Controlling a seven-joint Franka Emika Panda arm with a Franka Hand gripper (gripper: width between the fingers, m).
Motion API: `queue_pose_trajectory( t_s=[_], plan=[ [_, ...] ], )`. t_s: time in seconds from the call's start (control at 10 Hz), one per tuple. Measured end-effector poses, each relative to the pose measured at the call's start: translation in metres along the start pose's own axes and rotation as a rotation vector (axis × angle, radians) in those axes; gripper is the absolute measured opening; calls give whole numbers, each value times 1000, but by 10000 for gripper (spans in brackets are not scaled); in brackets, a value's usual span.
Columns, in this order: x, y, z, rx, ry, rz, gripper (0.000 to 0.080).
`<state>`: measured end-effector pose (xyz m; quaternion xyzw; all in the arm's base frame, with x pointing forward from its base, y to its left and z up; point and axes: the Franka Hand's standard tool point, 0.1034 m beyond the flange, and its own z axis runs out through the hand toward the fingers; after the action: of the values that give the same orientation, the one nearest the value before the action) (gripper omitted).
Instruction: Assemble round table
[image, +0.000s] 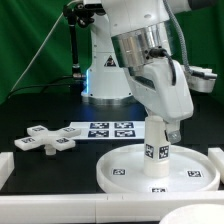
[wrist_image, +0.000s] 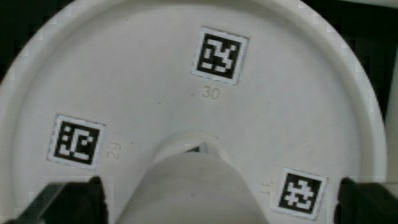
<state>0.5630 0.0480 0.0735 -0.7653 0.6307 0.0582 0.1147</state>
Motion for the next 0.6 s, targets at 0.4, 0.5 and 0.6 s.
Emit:
queue_pose_trajectory(
  t_s=[0.4,0.5,0.6],
  plan=[
    [9,0,-6,-56,7,-529,649],
    [11,-1,-7,-51,14,-630,649],
    [13,0,-7,-43,28,-700,649]
  ],
)
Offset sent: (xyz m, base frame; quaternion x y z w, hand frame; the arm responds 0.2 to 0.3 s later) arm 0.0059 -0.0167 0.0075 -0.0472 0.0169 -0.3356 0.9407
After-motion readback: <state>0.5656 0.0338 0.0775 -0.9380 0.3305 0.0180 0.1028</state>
